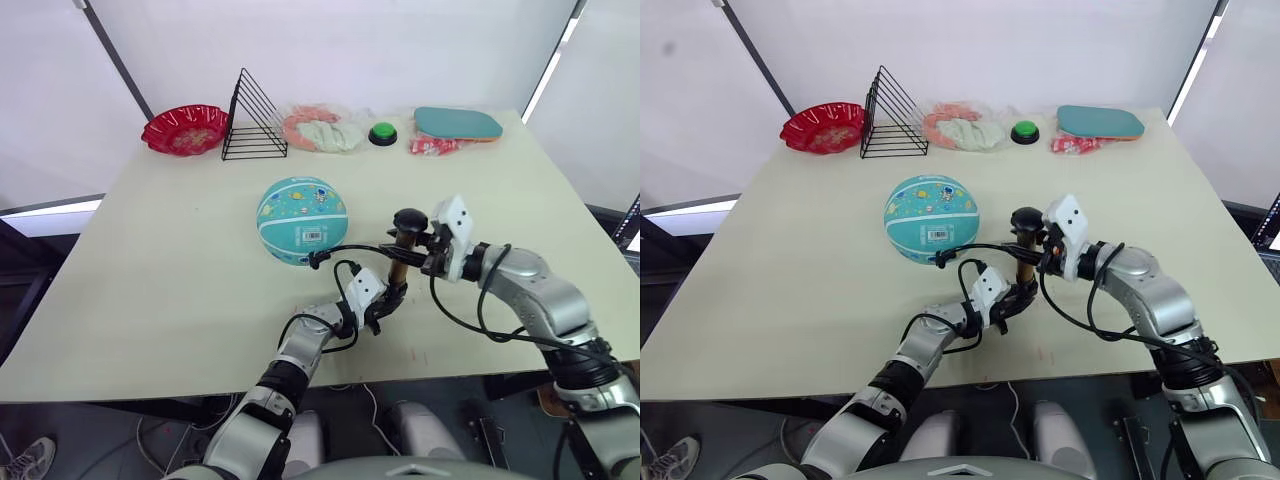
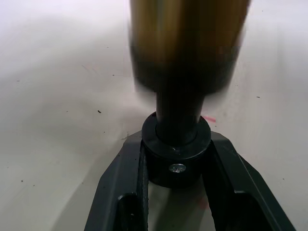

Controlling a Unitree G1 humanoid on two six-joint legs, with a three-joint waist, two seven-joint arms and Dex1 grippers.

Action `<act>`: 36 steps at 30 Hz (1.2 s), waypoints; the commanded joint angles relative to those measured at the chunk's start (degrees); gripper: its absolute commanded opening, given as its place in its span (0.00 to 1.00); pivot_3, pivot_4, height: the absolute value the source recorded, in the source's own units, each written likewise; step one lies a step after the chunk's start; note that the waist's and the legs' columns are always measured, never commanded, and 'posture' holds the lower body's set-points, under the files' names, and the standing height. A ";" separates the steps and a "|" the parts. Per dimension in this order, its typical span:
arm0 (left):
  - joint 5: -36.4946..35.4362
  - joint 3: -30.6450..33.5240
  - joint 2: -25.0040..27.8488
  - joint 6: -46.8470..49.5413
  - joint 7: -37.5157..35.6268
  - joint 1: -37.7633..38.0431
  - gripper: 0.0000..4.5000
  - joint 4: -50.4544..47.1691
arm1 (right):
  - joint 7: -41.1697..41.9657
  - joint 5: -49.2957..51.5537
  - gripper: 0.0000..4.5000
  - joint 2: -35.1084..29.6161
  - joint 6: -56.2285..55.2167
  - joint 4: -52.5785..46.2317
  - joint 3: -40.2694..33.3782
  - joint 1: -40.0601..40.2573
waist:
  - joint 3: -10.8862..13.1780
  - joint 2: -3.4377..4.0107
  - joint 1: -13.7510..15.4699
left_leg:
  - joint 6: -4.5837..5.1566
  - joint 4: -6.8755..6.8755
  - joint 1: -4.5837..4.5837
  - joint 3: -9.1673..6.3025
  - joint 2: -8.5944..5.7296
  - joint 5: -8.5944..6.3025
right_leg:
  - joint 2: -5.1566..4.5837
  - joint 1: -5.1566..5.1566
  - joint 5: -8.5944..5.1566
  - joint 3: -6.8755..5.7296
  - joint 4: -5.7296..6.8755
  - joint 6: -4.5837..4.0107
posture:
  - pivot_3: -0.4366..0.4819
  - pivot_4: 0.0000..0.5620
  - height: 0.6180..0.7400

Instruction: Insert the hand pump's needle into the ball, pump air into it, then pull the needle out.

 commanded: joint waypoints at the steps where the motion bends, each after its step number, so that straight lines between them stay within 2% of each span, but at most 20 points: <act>1: -0.20 -0.27 0.65 2.52 -0.89 2.48 0.23 1.70 | 1.64 -4.63 0.24 0.72 2.56 8.19 5.51 4.30 | -0.03 0.00 -0.07 | 0.00 -0.04 0.03 0.03 0.00 0.00 | 0.01 0.02 0.00 0.05 0.00 0.00 | 0.48 0.27 1.00; 8: -0.19 -0.32 0.62 2.80 -0.96 2.65 0.23 1.46 | 2.15 -4.12 0.24 1.13 2.33 6.62 2.68 3.97 | -0.07 -0.03 -0.11 | 0.00 -0.24 0.16 -0.04 0.02 -0.01 | 0.04 0.16 -0.17 0.00 -0.01 -0.28 | 0.48 0.27 1.00; 16: -0.11 -0.47 0.35 2.84 -1.10 2.64 0.23 1.66 | 2.62 2.72 0.24 -2.52 8.03 -9.13 -5.77 0.70 | 0.47 0.23 0.57 | 0.00 -0.28 -0.02 -0.05 -0.04 -0.01 | -0.04 -0.06 -0.09 -0.04 -0.08 -0.06 | 0.48 0.27 1.00; 19: 0.02 -0.68 0.14 2.71 -1.29 2.57 0.23 1.90 | 2.46 6.76 0.24 -4.94 12.72 -15.02 -9.83 -2.95 | 0.57 0.31 0.98 | -0.01 -0.31 -0.32 -0.02 -0.12 -0.01 | -0.13 -0.30 -0.11 -0.03 -0.14 0.03 | 0.48 0.27 1.00; 23: -0.05 -1.04 -0.10 2.66 -1.27 2.67 0.23 1.94 | 0.85 11.73 0.24 -6.88 18.27 -18.80 -15.00 -8.25 | 1.00 0.58 1.84 | -0.02 0.06 -1.39 -0.05 -0.16 0.00 | -0.16 -1.20 -0.01 -0.03 -0.07 0.16 | 0.48 0.27 1.00; 30: -0.32 -1.21 -0.43 2.43 -1.15 2.25 0.23 2.75 | -2.61 21.01 0.24 -9.96 28.67 -21.92 -22.55 -15.61 | 1.59 0.56 1.83 | -0.01 0.19 -1.46 -0.05 -0.17 0.00 | -0.18 -1.20 0.02 -0.06 -0.07 0.22 | 0.48 0.27 1.00; 36: -0.52 -1.12 -0.69 2.36 -1.07 2.12 0.23 2.99 | -5.48 23.67 0.24 -10.94 31.96 -22.77 -23.76 -15.39 | 1.63 0.50 1.91 | -0.01 0.20 -1.49 -0.05 -0.18 0.00 | -0.20 -1.20 0.04 -0.05 -0.07 0.25 | 0.48 0.27 1.00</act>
